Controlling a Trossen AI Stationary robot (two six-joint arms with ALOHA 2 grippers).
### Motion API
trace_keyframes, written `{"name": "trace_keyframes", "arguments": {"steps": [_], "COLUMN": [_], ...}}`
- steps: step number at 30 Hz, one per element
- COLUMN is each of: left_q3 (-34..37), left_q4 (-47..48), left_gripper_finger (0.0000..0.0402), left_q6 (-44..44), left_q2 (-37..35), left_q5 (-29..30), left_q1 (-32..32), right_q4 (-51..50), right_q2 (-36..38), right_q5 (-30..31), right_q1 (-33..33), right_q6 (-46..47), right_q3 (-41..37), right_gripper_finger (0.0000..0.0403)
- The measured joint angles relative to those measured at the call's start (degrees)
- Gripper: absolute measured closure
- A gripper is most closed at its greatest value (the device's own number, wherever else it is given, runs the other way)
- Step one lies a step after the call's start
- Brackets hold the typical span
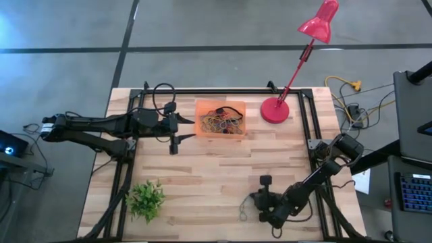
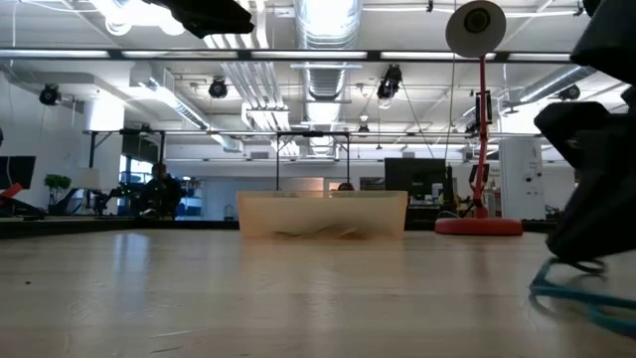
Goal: Pick and place rubber bands into bin
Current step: Put the blue rubber band into the orange bin
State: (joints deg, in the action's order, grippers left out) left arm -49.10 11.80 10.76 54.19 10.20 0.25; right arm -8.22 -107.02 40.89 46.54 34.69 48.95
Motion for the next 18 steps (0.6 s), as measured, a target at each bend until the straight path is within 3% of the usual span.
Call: {"name": "trace_keyframes", "arguments": {"steps": [14,16,18], "left_q3": [0.02,0.02,0.02], "left_q4": [-0.77,-0.77,-0.75], "left_gripper_finger": [0.0209,0.0209,0.0209], "left_q6": [-0.02,-0.06,-0.11], "left_q2": [0.02,0.02,0.02], "left_q5": [0.00,0.00,0.00], "left_q1": [-0.02,-0.02,-0.01], "right_q4": [-0.59,-0.55,-0.60], "right_q2": [4.02,4.89,5.67], "right_q5": [12.98,11.98,5.90], "right_q1": [-1.35,-1.42,-1.76], "right_q6": [-5.72,-7.41,-8.14], "right_q3": [0.28,0.31,0.33], "right_gripper_finger": [0.0395,0.0395,0.0395]}}
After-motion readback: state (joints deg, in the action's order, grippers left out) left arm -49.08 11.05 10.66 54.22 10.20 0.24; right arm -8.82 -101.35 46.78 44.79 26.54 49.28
